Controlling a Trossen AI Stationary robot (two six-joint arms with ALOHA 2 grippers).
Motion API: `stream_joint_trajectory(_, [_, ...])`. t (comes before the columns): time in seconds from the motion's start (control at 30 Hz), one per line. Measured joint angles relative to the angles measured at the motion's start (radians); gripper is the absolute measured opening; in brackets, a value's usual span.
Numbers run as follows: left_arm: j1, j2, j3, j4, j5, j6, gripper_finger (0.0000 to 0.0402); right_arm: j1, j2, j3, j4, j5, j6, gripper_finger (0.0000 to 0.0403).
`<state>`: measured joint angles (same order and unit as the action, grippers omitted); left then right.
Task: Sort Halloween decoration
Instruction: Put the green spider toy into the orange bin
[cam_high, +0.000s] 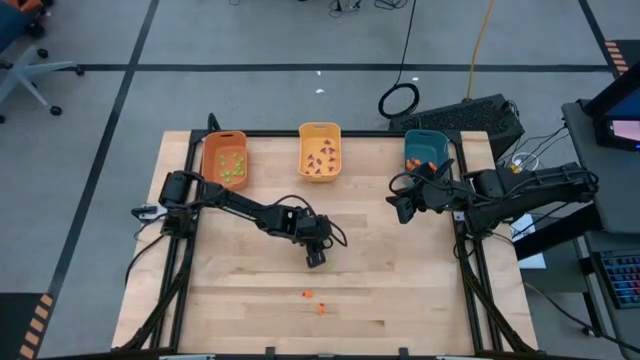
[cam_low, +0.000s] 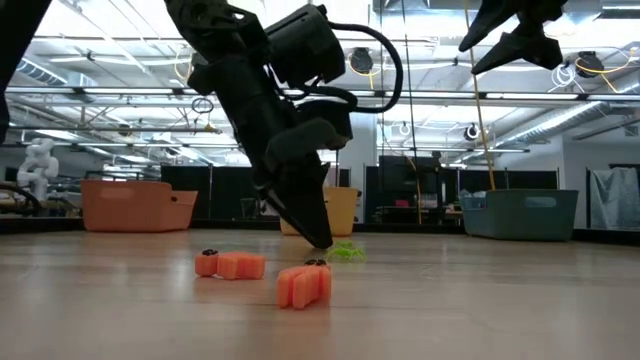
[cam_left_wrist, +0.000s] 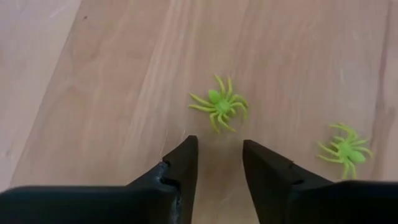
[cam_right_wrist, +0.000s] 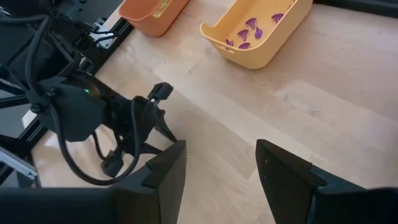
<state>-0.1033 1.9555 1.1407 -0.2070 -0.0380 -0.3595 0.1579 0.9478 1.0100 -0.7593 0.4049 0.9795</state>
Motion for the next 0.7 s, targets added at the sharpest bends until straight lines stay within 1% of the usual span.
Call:
stream_joint_trajectory(0.2, [0.000, 0.005, 0.000, 0.004, 0.000, -0.001, 0.0095, -0.001, 0.000, 0.000, 0.000, 0.019, -0.006, 0.0178])
stream_joint_trajectory(0.3, [0.000, 0.007, 0.000, 0.023, 0.001, 0.000, 0.0087, -0.001, 0.000, 0.000, 0.000, 0.019, -0.015, 0.0178])
stream_joint_trajectory(0.47, [-0.002, 0.010, -0.001, 0.075, 0.045, 0.000, 0.0085, -0.001, 0.000, 0.000, -0.001, 0.019, -0.015, 0.0178])
stream_joint_trajectory(0.6, [0.000, 0.010, -0.001, 0.074, 0.034, 0.007, 0.0089, -0.001, 0.000, 0.000, 0.000, 0.019, -0.015, 0.0178])
stream_joint_trajectory(0.7, [0.006, 0.010, -0.001, 0.071, 0.012, 0.002, 0.0103, -0.001, 0.000, 0.000, 0.000, 0.019, -0.016, 0.0178])
